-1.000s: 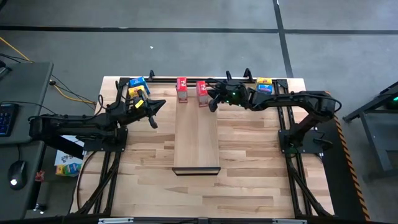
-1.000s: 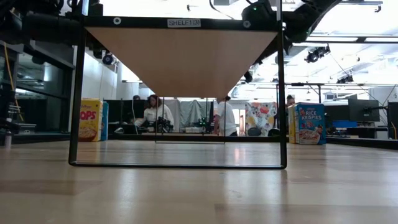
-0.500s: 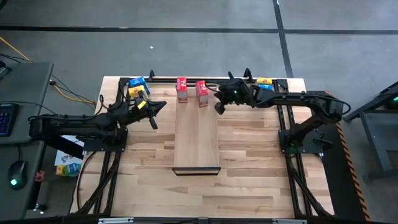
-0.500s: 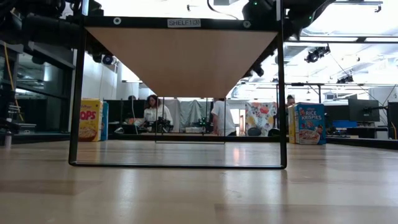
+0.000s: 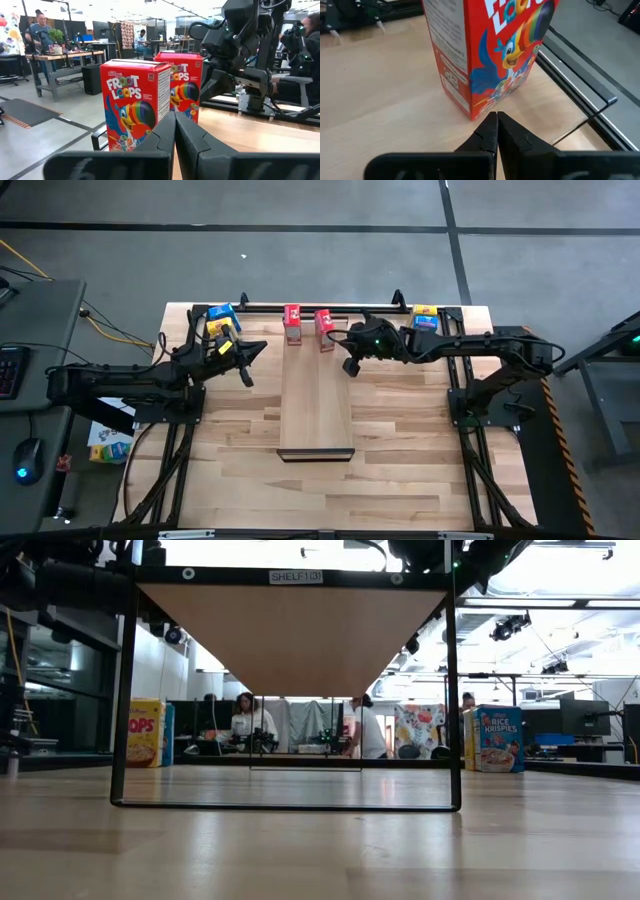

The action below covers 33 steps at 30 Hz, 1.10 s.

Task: Stack cereal on shelf
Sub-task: Put the red cereal box and aligned with the red cereal box on the shelf

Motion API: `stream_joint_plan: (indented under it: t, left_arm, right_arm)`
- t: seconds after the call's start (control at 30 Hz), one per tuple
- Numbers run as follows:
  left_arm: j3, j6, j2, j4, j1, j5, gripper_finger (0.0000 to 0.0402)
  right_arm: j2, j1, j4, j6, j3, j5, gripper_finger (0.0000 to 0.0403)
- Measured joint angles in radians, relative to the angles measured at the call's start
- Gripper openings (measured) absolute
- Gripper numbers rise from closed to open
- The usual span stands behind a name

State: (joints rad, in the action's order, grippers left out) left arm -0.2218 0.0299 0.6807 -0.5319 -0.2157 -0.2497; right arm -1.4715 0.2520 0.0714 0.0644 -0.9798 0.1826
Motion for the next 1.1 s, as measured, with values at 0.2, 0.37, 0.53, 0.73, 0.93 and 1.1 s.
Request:
stream_joint_plan:
  t: [0.2,0.37,0.53,0.73,0.93,1.1]
  left_arm:
    - [0.0,0.0,0.0,0.0,0.0,0.0,0.0]
    - [0.0,0.0,0.0,-0.001,0.0,0.0,0.0]
    - [0.0,0.0,0.0,-0.001,0.0,0.0,0.0]
    - [0.0,0.0,0.0,-0.001,0.0,0.0,0.0]
    - [0.0,0.0,0.0,-0.001,0.0,0.0,0.0]
    - [0.0,0.0,0.0,0.003,0.0,0.0,0.0]
  right_arm:
    - [0.0,0.0,-0.036,0.006,0.0,-0.016,0.0]
    - [0.0,0.0,-0.089,0.026,0.0,-0.054,0.0]
    - [0.0,0.0,-0.109,0.044,0.0,-0.085,0.0]
    - [0.0,0.0,-0.156,0.051,0.001,-0.086,0.0]
    - [0.0,0.0,-0.157,0.046,0.001,-0.086,0.0]
    - [0.0,0.002,-0.093,0.028,0.001,-0.085,0.0]
